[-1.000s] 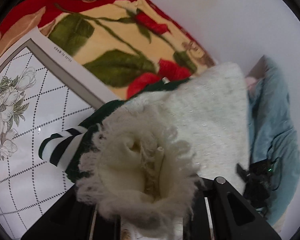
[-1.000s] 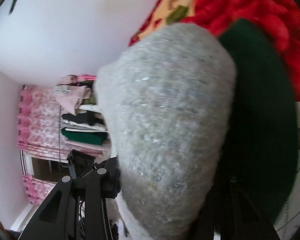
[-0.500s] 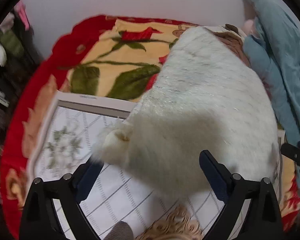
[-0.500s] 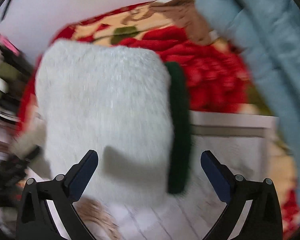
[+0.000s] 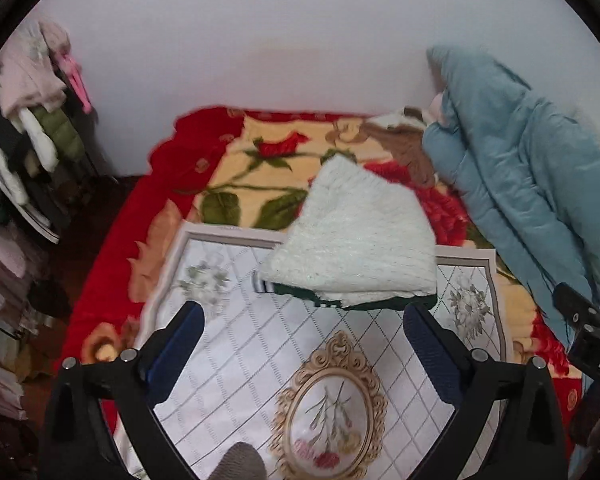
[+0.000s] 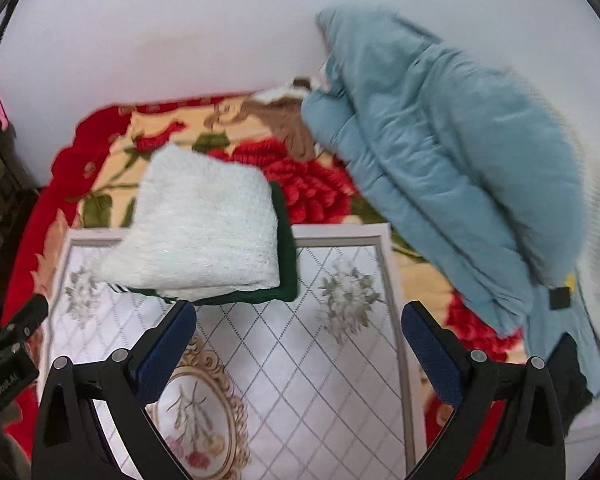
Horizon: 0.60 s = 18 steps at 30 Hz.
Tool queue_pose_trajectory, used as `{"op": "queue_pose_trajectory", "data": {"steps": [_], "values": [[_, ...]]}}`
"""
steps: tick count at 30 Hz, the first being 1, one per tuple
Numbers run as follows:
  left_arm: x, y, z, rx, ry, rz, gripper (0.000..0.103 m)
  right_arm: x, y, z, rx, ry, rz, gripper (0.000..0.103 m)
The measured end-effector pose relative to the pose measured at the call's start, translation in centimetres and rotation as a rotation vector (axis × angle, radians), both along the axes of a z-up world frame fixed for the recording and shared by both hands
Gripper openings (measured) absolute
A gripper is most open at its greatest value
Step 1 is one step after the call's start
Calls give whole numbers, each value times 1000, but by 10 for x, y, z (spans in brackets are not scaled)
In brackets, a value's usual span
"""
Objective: Fold large clothes
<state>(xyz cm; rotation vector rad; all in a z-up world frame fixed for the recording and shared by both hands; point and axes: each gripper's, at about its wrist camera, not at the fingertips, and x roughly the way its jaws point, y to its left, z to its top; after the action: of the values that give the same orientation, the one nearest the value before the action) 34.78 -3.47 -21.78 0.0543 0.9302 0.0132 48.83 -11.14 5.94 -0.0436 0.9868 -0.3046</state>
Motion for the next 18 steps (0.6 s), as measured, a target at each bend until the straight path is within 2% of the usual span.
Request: {"op": "queue_pose_trajectory", "data": {"steps": [6, 11, 18], "values": [[-75, 6, 79, -12, -50, -3, 102, -96, 24, 107, -1, -80, 18, 103], [-125, 2, 133, 21, -103, -4, 102, -159, 33, 174, 15, -131, 37, 103], [-170, 1, 175, 13, -161, -2, 102, -239, 40, 251, 11, -219, 41, 103]]}}
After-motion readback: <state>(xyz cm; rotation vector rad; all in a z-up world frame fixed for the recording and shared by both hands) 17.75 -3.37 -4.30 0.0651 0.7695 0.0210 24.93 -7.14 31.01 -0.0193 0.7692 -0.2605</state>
